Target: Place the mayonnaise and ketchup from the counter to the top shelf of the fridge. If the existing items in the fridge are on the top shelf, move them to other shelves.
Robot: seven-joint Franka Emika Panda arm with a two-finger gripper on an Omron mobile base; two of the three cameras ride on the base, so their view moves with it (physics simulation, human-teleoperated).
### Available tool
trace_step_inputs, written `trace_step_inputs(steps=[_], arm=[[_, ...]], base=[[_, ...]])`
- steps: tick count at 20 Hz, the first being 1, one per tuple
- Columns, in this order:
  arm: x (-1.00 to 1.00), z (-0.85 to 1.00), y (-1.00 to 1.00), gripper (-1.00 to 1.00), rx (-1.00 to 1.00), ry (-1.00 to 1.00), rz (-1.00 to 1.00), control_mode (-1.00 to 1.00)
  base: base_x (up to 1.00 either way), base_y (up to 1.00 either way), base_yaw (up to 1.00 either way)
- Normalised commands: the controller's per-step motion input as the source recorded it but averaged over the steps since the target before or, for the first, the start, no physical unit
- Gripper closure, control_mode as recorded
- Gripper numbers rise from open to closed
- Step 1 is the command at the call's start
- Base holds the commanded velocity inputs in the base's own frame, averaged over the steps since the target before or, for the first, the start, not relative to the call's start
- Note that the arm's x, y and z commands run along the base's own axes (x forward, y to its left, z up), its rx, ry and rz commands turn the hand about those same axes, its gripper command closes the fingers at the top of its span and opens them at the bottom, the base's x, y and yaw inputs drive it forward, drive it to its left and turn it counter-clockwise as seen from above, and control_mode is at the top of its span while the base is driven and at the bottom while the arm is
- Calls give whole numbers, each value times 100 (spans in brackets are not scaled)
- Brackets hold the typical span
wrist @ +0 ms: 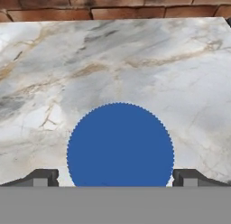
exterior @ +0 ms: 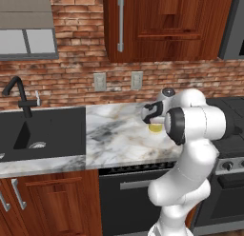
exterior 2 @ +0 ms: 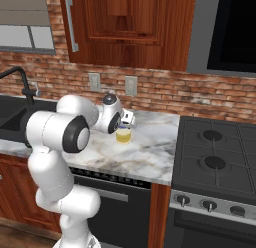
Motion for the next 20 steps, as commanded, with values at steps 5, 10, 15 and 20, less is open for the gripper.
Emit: trace_step_inputs(steps=[5, 10, 15, 20], arm=[[20, -13, 0, -100, 0, -1, 0, -100], [15, -14, 0, -100, 0, -2, 0, -100], [1, -11, 0, 100, 0, -3, 0, -100], [0, -1, 0, 100, 0, -1, 0, -100]], base=[[0, 0, 0], [0, 0, 0], [0, 0, 0], [0, 0, 0]])
